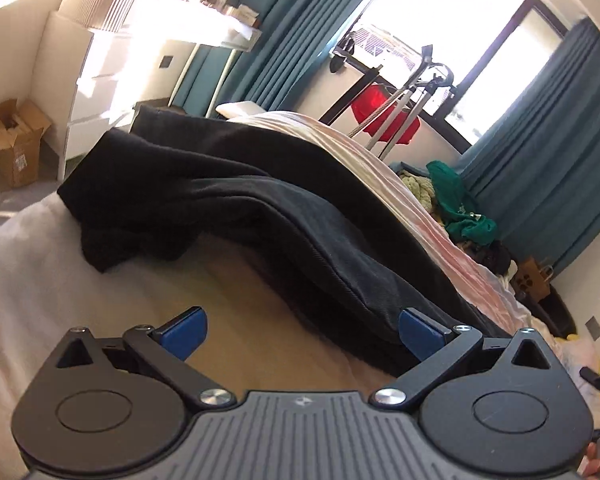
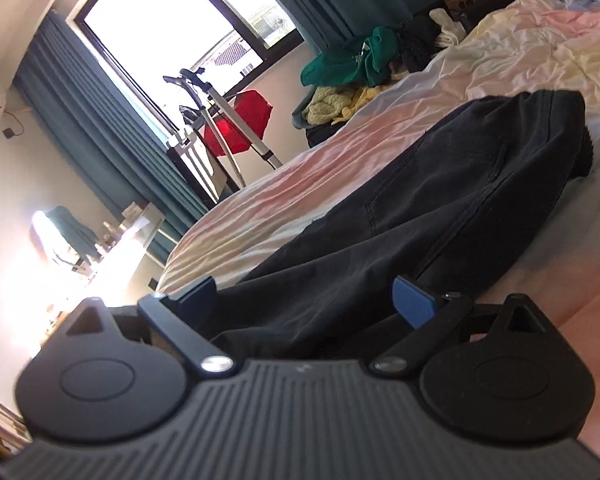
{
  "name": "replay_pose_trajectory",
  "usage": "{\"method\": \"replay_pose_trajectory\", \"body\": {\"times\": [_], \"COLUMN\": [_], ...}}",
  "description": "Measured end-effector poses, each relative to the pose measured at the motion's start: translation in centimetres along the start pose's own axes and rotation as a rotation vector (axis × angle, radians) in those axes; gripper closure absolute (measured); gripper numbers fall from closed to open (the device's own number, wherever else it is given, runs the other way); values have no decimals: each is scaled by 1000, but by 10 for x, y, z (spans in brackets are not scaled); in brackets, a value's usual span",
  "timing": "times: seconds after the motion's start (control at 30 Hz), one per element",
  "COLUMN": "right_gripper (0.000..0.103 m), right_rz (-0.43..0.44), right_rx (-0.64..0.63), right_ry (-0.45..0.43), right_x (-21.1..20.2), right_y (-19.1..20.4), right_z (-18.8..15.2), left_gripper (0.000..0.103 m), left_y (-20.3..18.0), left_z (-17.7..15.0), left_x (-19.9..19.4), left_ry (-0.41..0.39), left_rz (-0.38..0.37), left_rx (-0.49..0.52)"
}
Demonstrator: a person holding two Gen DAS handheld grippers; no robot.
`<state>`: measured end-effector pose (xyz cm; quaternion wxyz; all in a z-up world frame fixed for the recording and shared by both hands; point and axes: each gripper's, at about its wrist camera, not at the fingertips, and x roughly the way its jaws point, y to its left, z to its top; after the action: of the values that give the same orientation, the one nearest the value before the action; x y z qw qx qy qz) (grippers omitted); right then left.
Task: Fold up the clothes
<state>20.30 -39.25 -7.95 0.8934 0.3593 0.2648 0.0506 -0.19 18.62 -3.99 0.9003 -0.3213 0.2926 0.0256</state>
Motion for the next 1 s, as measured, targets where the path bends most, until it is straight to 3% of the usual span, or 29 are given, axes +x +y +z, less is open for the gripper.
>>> {"method": "replay_pose_trajectory", "body": {"times": [0.1,0.23,0.3,0.47,0.57,0.67,0.7,0.73,0.77,0.83,0.87,0.93,0.97,1.0], "right_gripper": [6,6,6,5,6,6,11,28,35,67,73,82,84,86], "right_rz": [-32,-30,-18,-91,-116,-93,-92,-92,-102,-125,-130,-129,-137,-143], "right_rx": [109,207,252,367,395,442,443,444,450,474,495,508,501,489], "right_ry": [70,69,52,-33,-72,-97,-104,-110,-111,-111,-106,-104,-103,-111], "right_x": [31,46,50,59,61,60,59,58,58,55,54,51,49,46], "right_y": [-10,-31,-41,-76,-96,-115,-119,-123,-128,-140,-146,-150,-149,-145], "right_z": [-20,-21,-16,-3,5,13,14,16,17,17,15,13,13,14], "left_gripper": [0,1,0,0,3,2,2,2,1,2,3,22,51,70], "left_y": [43,83,93,96,100,117,123,129,133,138,140,146,150,154], "left_z": [13,28,34,57,62,61,62,64,65,70,73,82,89,96], "left_x": [19,47,57,78,71,70,72,71,72,78,82,88,92,91], "left_ry": [32,18,-15,-60,-123,-135,-129,-137,-136,-120,-110,-106,-85,-80], "left_rz": [-21,-72,-99,-39,-61,-95,-102,-112,-112,-103,-94,-39,-7,-3], "left_rx": [-218,-449,-500,-553,-577,-679,-714,-749,-759,-765,-765,-798,-783,-739]}}
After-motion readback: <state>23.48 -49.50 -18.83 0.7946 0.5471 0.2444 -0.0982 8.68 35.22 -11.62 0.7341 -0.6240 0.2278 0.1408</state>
